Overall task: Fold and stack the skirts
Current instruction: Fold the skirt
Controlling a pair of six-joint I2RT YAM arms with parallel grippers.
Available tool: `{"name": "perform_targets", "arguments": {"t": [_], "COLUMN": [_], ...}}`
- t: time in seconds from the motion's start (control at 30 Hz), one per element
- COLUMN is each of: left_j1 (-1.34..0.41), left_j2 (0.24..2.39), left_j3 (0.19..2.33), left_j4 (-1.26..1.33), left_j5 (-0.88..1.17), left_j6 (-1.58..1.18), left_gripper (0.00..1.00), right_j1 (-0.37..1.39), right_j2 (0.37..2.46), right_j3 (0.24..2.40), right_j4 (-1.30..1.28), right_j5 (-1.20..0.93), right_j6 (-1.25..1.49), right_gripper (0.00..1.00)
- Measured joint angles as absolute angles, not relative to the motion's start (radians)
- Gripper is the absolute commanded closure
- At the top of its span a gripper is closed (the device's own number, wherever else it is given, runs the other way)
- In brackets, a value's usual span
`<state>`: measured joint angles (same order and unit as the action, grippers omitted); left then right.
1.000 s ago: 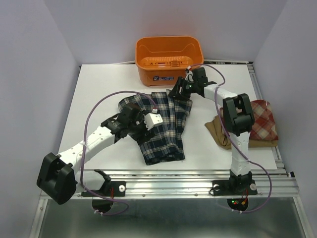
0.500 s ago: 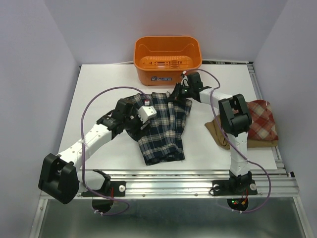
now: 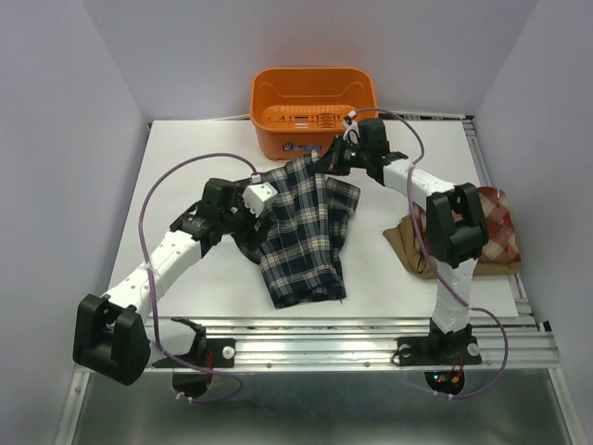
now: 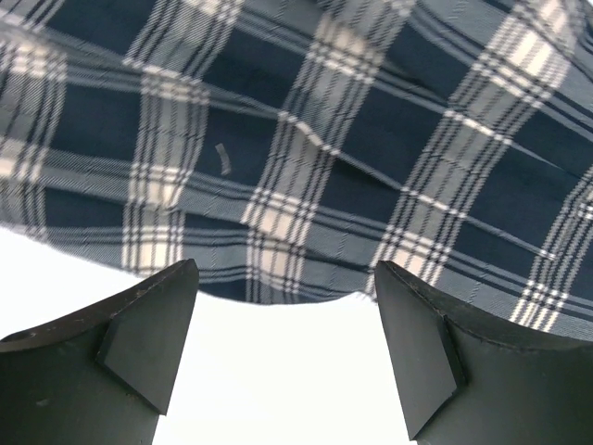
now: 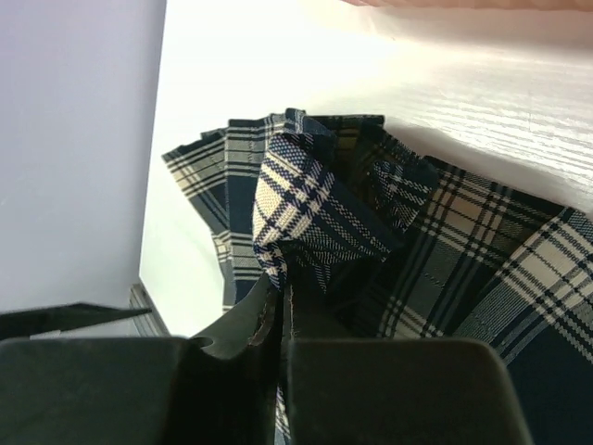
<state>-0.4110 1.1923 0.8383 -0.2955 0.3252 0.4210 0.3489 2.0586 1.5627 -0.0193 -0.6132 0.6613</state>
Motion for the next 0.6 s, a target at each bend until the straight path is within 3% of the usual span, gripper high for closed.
{"name": "perform_targets", "arguments": {"t": [0.2,0.43,0.6], "left_j1": [-0.358,-0.358,-0.358], "left_j2": [1.188,1.164,1.166], "left_j3": [0.874,0.876,0.876], "left_j4": [-0.291,-0.289,-0.289], "left_j5": [0.308,0.308,0.307], "left_j6": [0.378,0.368,0.367], "left_gripper": [0.11,0.1,0.1], "right_j1": [0.349,0.318,0.303], "right_j2": [1.935,1.586,1.747], "right_j3": [1.539,1.241,1.177], "right_j4": [-0.096,-0.113,-0.063], "right_j5": [-0.569,-0.408,-0.358], "right_j6": [0.576,0.451,0.407], "right_gripper": [0.99,0.99,0.99]}}
